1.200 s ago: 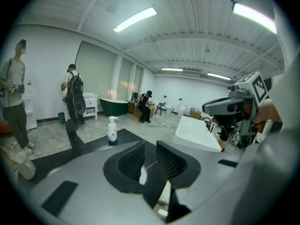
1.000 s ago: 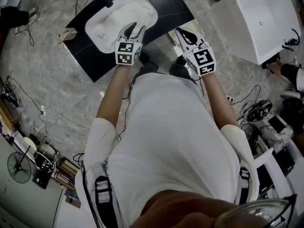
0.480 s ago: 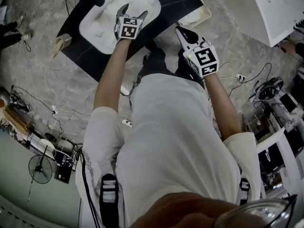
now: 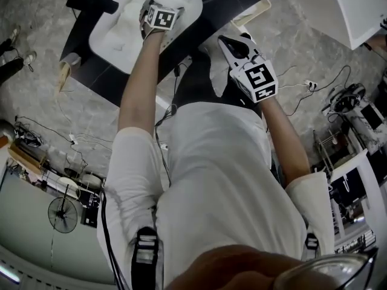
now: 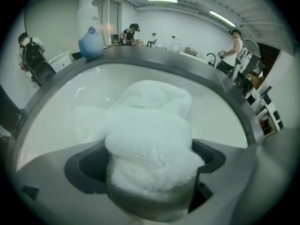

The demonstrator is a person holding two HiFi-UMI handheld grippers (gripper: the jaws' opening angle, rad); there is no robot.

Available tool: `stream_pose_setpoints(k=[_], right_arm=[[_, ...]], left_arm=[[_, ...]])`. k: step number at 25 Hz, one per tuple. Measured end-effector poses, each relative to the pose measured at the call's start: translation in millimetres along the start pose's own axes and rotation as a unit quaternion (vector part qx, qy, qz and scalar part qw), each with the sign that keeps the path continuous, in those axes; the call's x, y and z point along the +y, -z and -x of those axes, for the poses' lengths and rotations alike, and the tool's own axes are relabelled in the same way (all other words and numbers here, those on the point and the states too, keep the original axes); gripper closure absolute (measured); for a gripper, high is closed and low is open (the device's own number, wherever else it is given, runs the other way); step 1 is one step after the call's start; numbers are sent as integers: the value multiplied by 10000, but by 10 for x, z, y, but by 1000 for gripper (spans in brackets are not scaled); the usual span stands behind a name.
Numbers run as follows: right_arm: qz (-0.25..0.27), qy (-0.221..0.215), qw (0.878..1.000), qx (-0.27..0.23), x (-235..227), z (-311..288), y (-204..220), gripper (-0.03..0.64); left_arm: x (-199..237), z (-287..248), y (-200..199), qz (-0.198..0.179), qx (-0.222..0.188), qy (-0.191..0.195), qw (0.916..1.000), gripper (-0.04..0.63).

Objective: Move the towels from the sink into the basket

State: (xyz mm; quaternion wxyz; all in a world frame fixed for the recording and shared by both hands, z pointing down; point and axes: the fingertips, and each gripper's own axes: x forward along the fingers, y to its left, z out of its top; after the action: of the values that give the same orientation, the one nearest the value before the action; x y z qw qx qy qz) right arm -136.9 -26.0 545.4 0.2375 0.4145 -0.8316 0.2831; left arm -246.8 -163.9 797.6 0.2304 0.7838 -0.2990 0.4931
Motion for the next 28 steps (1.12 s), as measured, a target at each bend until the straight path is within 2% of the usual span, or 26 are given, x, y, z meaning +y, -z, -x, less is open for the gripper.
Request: stream_pose_setpoints(k=[3,7,10,12,14,22,25,28], right_arm=[[-44,0,10000,-59,3,-56,-39,620],[-29,-27,10000,-52,-18,-87,-25,620],[50,-64,10000,-28,-35,-57,-9,620],[102,-87,9999,-47,-46,-13,-47,620],[153,-115,9998,-91,-49,49,-110,620],[536,-205,9979,-294,-140,411,-359,620],[675,-236,9967,-378,-169,569,-459,620],[923,-322,9941,-480,-168,707,-607,620]], left_arm=[[71,-73,35,180,130,-29,9997,92],[42,-30,50,268,67,97,9996,295],[-33,71,82,251,51,187,9995,366],[-99,193,87,315,57,252,9992,383],[-142,387,68,379,-37,160,9991,391],[-493,1469,-94,772,-772,-157,9939,396],[-609,1860,-185,960,-1148,-312,9882,396],[-698,2281,-354,1248,-1624,-446,9778,396]])
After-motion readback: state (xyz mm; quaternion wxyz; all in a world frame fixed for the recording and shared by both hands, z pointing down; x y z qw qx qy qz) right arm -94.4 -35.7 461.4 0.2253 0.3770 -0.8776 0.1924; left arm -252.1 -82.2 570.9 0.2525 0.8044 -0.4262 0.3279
